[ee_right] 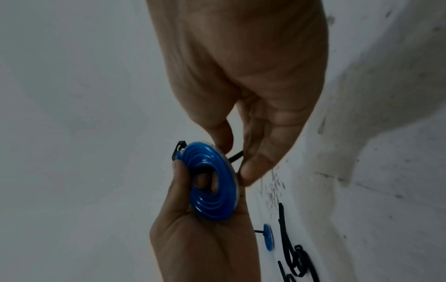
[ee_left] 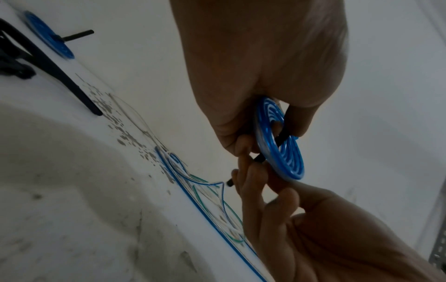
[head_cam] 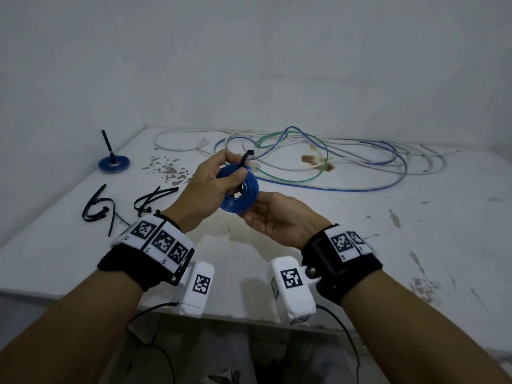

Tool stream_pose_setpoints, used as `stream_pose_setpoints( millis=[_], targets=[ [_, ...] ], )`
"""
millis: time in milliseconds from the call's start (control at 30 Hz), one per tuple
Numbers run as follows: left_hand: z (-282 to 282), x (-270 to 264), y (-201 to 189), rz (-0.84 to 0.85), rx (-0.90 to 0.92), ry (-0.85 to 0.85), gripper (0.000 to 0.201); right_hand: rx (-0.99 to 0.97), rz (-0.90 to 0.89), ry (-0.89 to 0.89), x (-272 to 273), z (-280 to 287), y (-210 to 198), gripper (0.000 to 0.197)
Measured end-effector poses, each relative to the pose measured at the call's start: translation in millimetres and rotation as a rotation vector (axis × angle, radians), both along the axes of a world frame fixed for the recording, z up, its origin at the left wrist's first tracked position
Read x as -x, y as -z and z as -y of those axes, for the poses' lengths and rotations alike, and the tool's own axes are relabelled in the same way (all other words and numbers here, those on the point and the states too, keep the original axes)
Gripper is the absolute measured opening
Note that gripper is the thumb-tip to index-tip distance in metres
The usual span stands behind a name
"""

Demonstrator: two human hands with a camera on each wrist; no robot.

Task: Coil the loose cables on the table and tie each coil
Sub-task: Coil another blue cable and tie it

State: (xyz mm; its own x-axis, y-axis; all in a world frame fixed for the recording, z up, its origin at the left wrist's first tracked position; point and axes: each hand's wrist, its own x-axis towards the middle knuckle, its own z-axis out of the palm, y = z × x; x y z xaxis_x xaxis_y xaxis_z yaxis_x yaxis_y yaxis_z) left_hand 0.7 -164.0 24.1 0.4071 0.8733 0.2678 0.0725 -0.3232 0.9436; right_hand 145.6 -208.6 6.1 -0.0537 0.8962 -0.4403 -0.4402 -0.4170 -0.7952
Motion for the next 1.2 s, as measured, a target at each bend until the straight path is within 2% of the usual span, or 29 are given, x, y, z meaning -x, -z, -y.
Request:
stream_pose_setpoints(
  millis=[100,267,400,467,633,900,1067,1200],
  targets=[
    [-1,3,-1,0.017,0.039,-0.004,0.006,-0.058,0.054,0.125,0,-7,4,0.018],
    [-1,6,4,0.001,0.083,0.016,0.014,-0.190,-0.004,0.150,1,-4,-1,0.010],
    [0,1,6,0.003,0.104,0.008,0.011,-0.289,0.175,0.274,7,-1,-2,0.019],
    [0,-3,5,0.020,0.117,-0.013,0.018,-0.345,0.257,0.282,10,0,-4,0.017],
    [2,-9,7,0.050,0.150,-0.043,0.032,-0.411,0.327,0.332,11,0,0,0.012],
    [-3,-6,10,0.030,0.209,-0.103,0.029,-0.487,0.427,0.380,15,-2,9,0.013],
    [-2,-5,1,-0.008,0.326,-0.047,0.022,-0.528,0.475,0.434,18,-4,11,0.021],
    [-2,-2,0,-0.074,0.392,0.003,0.018,-0.571,0.496,0.473,20,-2,11,0.017]
  ],
)
